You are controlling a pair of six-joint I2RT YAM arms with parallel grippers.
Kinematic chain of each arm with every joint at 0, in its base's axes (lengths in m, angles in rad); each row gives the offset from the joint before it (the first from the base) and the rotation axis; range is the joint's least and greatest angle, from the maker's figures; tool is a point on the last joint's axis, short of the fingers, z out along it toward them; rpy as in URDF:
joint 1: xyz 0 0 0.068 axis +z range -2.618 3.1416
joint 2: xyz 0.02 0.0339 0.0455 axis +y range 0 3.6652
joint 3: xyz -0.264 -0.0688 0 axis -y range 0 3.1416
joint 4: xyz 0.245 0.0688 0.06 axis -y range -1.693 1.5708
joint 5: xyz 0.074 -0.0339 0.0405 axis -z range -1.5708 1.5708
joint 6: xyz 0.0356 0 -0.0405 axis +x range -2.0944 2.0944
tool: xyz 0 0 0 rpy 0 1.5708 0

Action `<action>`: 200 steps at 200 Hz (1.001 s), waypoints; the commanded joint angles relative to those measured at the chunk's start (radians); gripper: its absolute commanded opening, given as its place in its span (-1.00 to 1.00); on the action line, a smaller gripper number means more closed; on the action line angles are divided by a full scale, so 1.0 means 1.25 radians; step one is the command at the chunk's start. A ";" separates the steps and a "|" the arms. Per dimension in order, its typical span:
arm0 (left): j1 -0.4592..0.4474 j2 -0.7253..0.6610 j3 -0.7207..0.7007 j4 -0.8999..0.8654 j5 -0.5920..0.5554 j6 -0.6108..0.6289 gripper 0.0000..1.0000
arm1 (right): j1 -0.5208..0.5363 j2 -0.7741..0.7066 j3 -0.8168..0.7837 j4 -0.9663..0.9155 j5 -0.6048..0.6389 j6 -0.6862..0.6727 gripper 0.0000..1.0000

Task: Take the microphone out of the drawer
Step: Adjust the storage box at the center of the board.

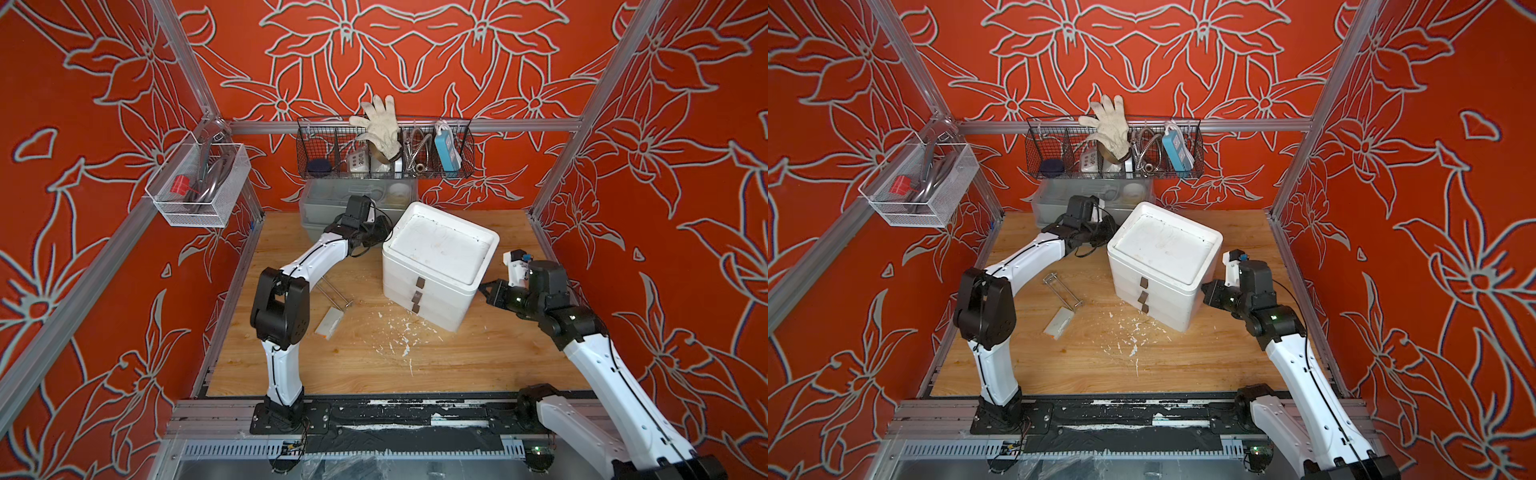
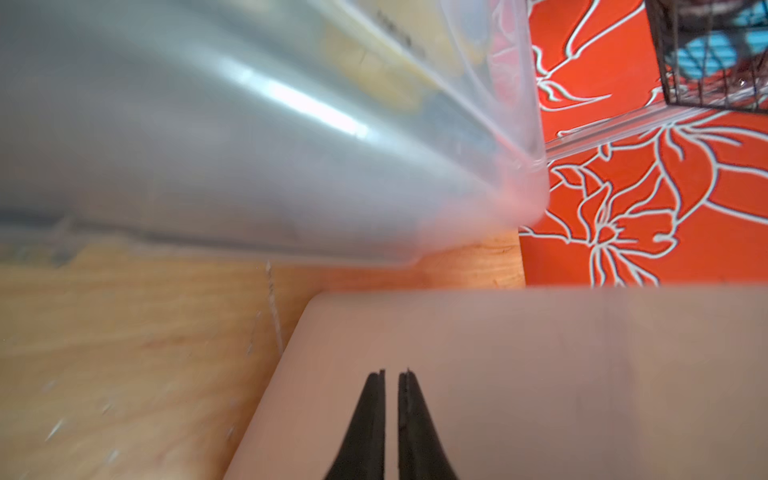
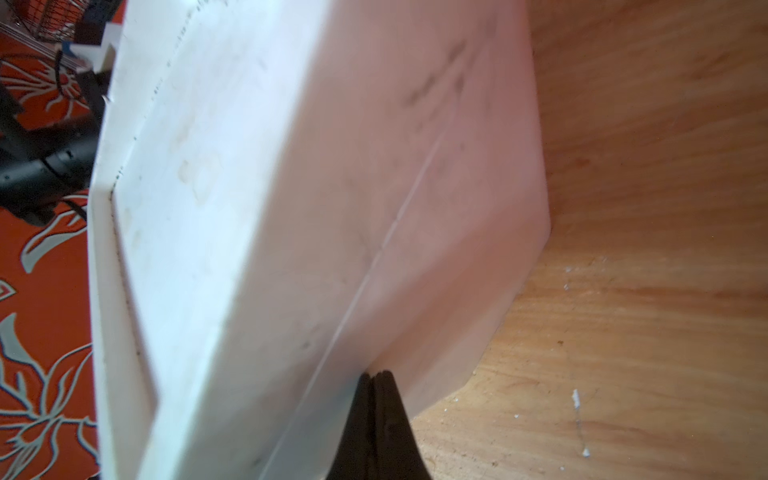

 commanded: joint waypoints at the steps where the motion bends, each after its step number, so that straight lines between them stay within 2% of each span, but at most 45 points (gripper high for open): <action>1: -0.012 -0.130 -0.078 -0.012 -0.016 0.035 -0.76 | -0.052 0.043 0.055 -0.017 -0.013 -0.071 -1.00; 37: -0.006 -0.298 -0.228 -0.014 -0.108 0.044 -0.76 | -0.190 0.120 0.100 0.060 -0.097 -0.044 -1.00; 54: -0.006 -0.371 -0.295 -0.015 -0.131 0.034 -0.75 | -0.229 0.165 0.136 0.091 -0.127 -0.041 -1.00; 103: -0.008 -0.530 -0.506 0.070 -0.069 -0.116 -0.77 | -0.279 0.334 0.224 0.225 -0.255 0.016 -1.00; 122: -0.020 -0.525 -0.537 0.115 -0.031 -0.158 -0.78 | -0.281 0.402 0.253 0.276 -0.309 0.031 -1.00; 154: -0.053 -0.451 -0.498 0.153 0.014 -0.175 -0.78 | -0.281 0.495 0.294 0.338 -0.441 0.066 -1.00; 176: -0.059 -0.415 -0.483 0.172 0.012 -0.178 -0.78 | -0.281 0.502 0.270 0.405 -0.483 0.102 -1.00; 200: -0.060 -0.389 -0.473 0.192 0.024 -0.183 -0.78 | -0.278 0.484 0.246 0.411 -0.499 0.100 -1.00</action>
